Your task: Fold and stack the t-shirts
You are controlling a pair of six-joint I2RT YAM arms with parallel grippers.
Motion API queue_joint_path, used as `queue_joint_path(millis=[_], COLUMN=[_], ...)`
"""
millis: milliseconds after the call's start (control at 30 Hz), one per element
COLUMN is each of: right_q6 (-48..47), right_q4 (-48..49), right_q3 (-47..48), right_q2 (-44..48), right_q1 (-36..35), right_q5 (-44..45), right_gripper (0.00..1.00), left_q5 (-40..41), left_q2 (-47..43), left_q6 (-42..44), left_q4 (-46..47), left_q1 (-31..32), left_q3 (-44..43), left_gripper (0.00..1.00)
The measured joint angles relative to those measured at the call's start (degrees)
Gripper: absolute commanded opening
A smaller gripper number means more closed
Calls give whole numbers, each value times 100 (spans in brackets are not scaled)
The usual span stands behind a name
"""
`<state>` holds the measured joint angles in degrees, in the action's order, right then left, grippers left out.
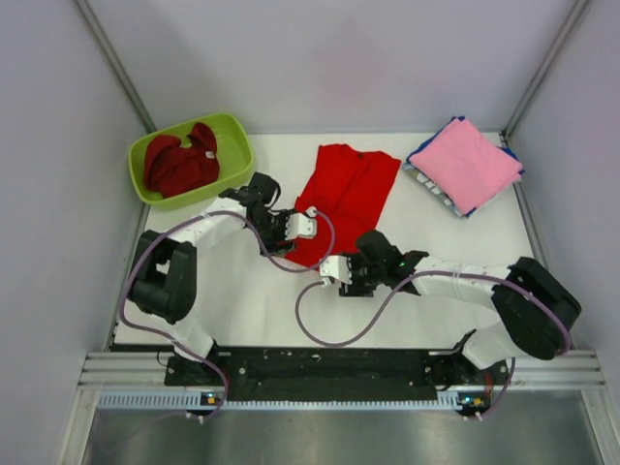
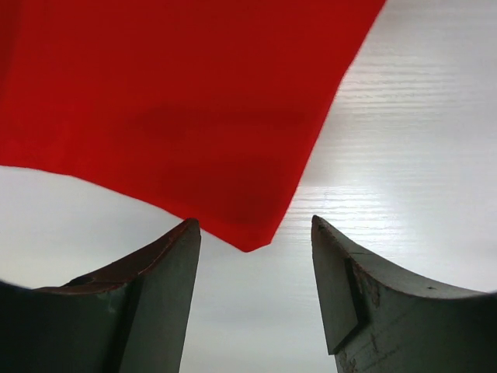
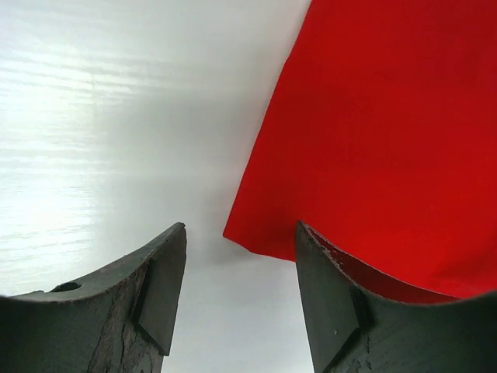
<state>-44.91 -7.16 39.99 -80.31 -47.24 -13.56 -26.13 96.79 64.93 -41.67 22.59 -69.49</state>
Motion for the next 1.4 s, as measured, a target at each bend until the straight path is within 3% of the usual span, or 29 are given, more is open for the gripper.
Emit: queue_joint_path(millis=[233, 300, 433, 500, 533, 600, 767, 900, 1200, 1400], right_q6=[-116, -142, -160, -146, -144, -142, -9, 214, 748, 1161], right_q4=[-46, -17, -20, -61, -74, -103, -400, -868, -2146, -2710], right_q3=[203, 227, 251, 251, 254, 269, 321, 321, 713, 1034], right_q2=[-662, -723, -807, -835, -839, -839, -678, 0, 2221, 3128], right_q1=[-72, -79, -92, -96, -98, -98, -103, -129, -256, -243], right_q5=[461, 522, 595, 660, 684, 704, 640, 514, -153, -369], right_gripper=[51, 41, 9, 0, 0, 0, 0, 0, 0, 0], left_q5=[219, 310, 483, 542, 568, 619, 769, 811, 708, 575], left_q2=[179, 291, 455, 474, 474, 461, 306, -149, -1657, -2297], left_q6=[391, 413, 446, 474, 479, 485, 264, -155, -1102, -1598], left_q4=[269, 358, 514, 535, 538, 573, 702, 348, -1641, -2562], left_q1=[122, 162, 199, 201, 205, 210, 264, 341, 577, 966], left_q3=[483, 494, 555, 590, 599, 640, 791, 844, 59, -691], left_gripper=[66, 65, 57, 38, 22, 0, 0, 0, 0, 0])
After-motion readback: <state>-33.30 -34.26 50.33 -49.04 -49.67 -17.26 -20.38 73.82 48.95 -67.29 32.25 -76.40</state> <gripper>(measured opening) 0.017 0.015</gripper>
